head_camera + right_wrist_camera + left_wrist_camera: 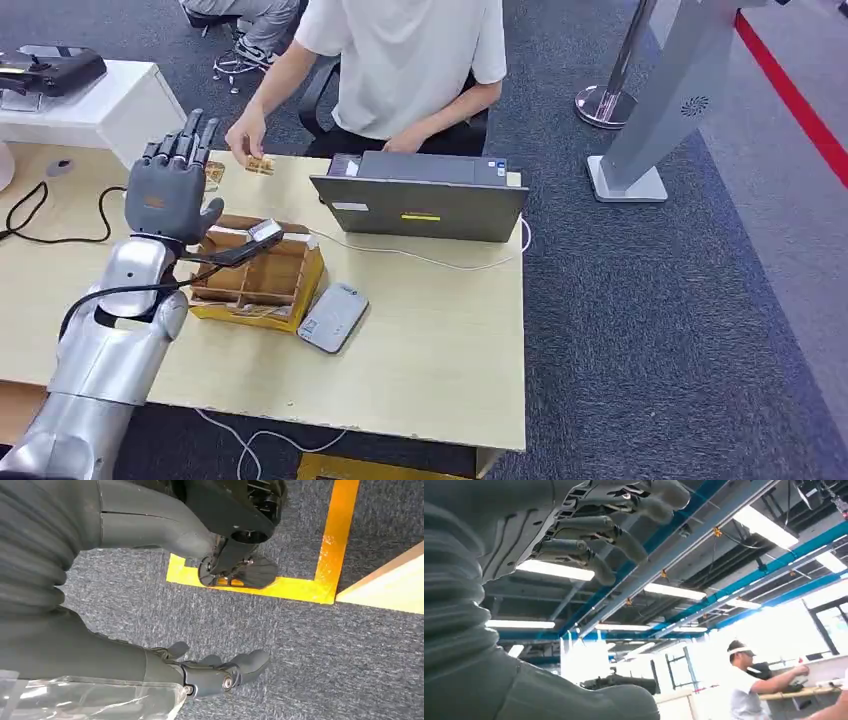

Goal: Pass the card to the sensor for recognition and then transmit it.

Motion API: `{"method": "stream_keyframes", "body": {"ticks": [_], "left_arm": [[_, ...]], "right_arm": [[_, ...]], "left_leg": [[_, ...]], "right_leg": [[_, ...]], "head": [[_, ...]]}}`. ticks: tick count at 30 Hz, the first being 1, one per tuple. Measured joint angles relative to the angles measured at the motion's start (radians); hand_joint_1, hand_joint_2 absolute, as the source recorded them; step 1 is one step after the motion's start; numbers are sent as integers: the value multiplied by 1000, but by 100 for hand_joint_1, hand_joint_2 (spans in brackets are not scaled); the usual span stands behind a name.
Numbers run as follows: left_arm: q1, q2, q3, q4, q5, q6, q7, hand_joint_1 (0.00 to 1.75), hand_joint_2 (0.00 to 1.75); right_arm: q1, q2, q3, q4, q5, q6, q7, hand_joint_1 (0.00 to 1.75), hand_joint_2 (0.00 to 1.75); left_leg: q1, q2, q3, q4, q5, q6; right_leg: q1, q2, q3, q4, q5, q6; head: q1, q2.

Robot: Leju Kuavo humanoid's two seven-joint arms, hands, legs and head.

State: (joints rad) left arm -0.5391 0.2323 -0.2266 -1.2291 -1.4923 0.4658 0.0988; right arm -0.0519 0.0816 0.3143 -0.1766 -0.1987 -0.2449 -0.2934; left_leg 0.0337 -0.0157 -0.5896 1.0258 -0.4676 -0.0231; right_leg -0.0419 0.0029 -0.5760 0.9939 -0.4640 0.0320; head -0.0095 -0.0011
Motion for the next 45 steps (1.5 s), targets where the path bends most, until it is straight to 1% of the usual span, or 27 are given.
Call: {"method": "stream_keyframes", "body": {"ticks": [5, 6, 7, 9, 11, 13, 15, 16, 17, 19, 25, 28, 30, 32, 36, 39, 42, 45], "left_arm": [[24, -7, 0, -16, 28, -15, -11, 0, 175], [33, -8, 0, -25, 44, -18, -26, 0, 175], [53, -10, 0, -52, 69, -36, -50, 0, 175], [124, -15, -1, -139, 100, -81, -85, 0, 175], [219, -18, -21, -245, 104, -124, -101, 0, 175], [315, -18, -57, -346, 98, -151, -89, 0, 175], [388, -15, -84, -423, 90, -173, -68, 0, 175], [419, -8, -90, -446, 86, -192, -53, 0, 175], [445, 3, -91, -459, 86, -215, -37, 0, 175], [473, 17, -91, -462, 94, -249, -29, 0, 175], [502, 37, -91, -462, 101, -265, -32, 0, 175], [504, 39, -91, -460, 93, -285, -13, 0, 175], [501, 38, -87, -445, 64, -266, 9, 0, 175], [496, 36, -74, -408, 30, -227, 29, 0, 175], [485, 31, -18, -318, -10, -103, 39, 0, 175], [474, 26, 34, -249, -19, -21, 22, 0, 175], [462, 22, 65, -202, -22, 8, 13, 0, 175], [456, 17, 81, -172, -24, 11, 10, 0, 175]], "right_arm": [[0, 0, 0, 0, -1, 0, -4, 0, 175], [1, 0, 0, 0, -4, -1, -4, 0, 175], [1, 0, 0, 0, -12, -2, -7, 0, 175], [5, 0, -6, 0, -27, -8, -14, 0, 175], [11, 0, -15, 1, -45, -13, -24, 0, 175], [17, 0, -23, 2, -60, -20, -26, 0, 175], [20, 0, -34, 5, -68, -21, -26, 0, 175], [20, 0, -38, 5, -71, -21, -26, 0, 175], [20, 0, -41, 6, -72, -21, -26, 0, 175], [22, 0, -43, 7, -72, -20, -24, 0, 175], [22, 0, -51, 8, -72, -19, -24, 0, 175], [22, 0, -53, 8, -69, -16, -25, 0, 175], [22, 0, -53, 8, -61, -13, -24, 0, 175], [22, 0, -53, 8, -51, -10, -18, 0, 175], [21, 0, -50, 8, -32, -7, -9, 0, 175], [19, 0, -44, 8, -22, -6, -7, 0, 175], [18, 0, -38, 8, -18, -6, -7, 0, 175], [18, 0, -34, 8, -18, -6, -6, 0, 175]], "left_leg": [[0, 0, 0, 0, 0, 0], [0, 0, 0, 0, 0, 0], [0, 0, 0, 0, 0, 0], [0, 2, 0, 0, -2, 0], [-1, 2, 0, 0, -3, 1], [0, 2, 0, 0, -4, 1], [-1, 2, -1, 0, -5, 1], [0, 2, 0, 0, -5, 1], [0, 2, 0, 0, -6, 1], [0, 1, 0, 0, -6, 1], [0, 1, 0, 0, -5, 0], [0, 1, 0, 0, -5, 0], [0, 1, 0, 0, -5, 0], [0, 1, 0, 0, -5, 0], [0, 1, 0, 0, -5, 0], [0, 1, 0, 0, -5, 0], [0, 1, 0, 0, -4, 0], [0, 1, 0, 0, -5, 0]], "right_leg": [[0, 0, 0, 0, 0, 0], [0, 0, 0, 0, 0, 0], [0, 0, 0, 0, 0, 0], [0, 2, 0, 0, -1, 0], [0, 2, -1, -1, -2, 0], [0, 2, 0, -1, -3, 2], [0, 2, 0, -1, -3, 3], [0, 2, 0, -1, -4, 2], [0, 2, 0, -1, -4, 2], [0, 0, -1, -1, -4, 1], [0, 0, 0, -1, -4, 1], [0, 0, 0, -1, -4, 1], [0, 0, 0, -1, -4, 1], [0, 0, 0, -1, -4, 1], [0, 0, 0, 0, -4, 1], [0, 0, 0, 0, -4, 1], [0, 0, 0, 0, -4, 1], [0, 0, 0, -1, -4, 1]], "head": [[0, 0], [0, 0], [0, 0], [0, 0], [0, 0], [0, 0], [0, 0], [2, 0], [2, 0], [1, 0], [1, 0], [1, 0], [1, 0], [1, 0], [0, 0], [0, 0], [1, 0], [1, 0]]}}
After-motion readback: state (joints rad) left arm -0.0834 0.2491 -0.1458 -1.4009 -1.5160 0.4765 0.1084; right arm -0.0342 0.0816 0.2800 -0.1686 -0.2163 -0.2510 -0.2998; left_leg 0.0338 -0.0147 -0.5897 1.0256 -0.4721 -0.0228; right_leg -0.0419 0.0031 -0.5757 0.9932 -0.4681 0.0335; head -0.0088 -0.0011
